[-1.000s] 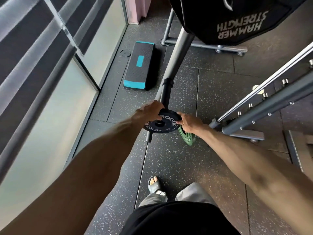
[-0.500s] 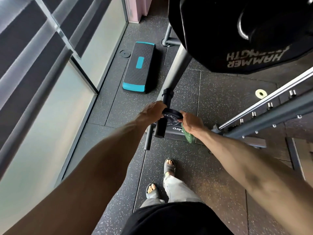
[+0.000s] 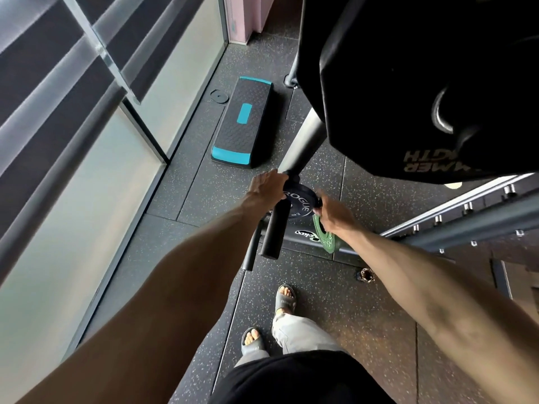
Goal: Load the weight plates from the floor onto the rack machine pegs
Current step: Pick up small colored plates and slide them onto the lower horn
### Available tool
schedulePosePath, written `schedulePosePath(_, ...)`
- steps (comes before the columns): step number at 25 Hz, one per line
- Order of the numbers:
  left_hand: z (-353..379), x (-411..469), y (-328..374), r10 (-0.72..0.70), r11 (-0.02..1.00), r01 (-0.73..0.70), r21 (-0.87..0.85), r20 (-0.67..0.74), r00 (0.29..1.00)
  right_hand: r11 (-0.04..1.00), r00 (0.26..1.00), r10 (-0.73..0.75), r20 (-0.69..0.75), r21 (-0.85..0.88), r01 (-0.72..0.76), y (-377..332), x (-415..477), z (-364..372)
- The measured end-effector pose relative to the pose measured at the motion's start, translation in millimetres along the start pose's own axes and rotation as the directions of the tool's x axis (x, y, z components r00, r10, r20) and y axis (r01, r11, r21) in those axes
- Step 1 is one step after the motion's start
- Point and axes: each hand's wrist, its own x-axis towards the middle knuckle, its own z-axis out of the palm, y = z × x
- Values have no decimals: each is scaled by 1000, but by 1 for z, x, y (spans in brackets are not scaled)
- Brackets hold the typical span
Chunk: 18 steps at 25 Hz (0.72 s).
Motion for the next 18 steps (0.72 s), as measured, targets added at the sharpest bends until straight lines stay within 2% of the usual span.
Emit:
schedulePosePath(2, 4, -6, -5, -53, 999, 53, -8, 4, 999, 997, 996, 81, 29, -6, -80, 6, -8, 7)
schedulePosePath(4, 11, -19, -7, -95, 995, 94, -18, -85, 992, 982, 986, 142, 85, -136, -129, 13, -23, 15)
schedulePosePath(7, 22, -48, 0, -168, 986, 156, -64, -270, 948, 965, 957, 155, 244, -243, -94, 13, -48, 25)
schedulePosePath(10, 31, -85, 4, -121, 990, 92, -103, -316, 941, 983, 936, 63, 346, -186, 2, 5, -71, 34)
schedulePosePath(12, 35, -107, 3, -37, 992, 12, -126, -199, 979, 994, 912, 6, 409, -105, 40, -4, -84, 38)
schedulePosePath(14, 39, -128, 2, 13, 979, -3, -206, 47, 999, 997, 888, -74, 453, 8, 79, -16, -97, 38)
schedulePosePath(16, 43, -142, -6, 33, 971, 36, -238, 281, 959, 989, 884, -134, 448, 109, 95, -26, -104, 36)
schedulePosePath(18, 45, -153, -20, 25, 967, 91, -240, 441, 897, 977, 898, -155, 411, 200, 77, -34, -108, 36)
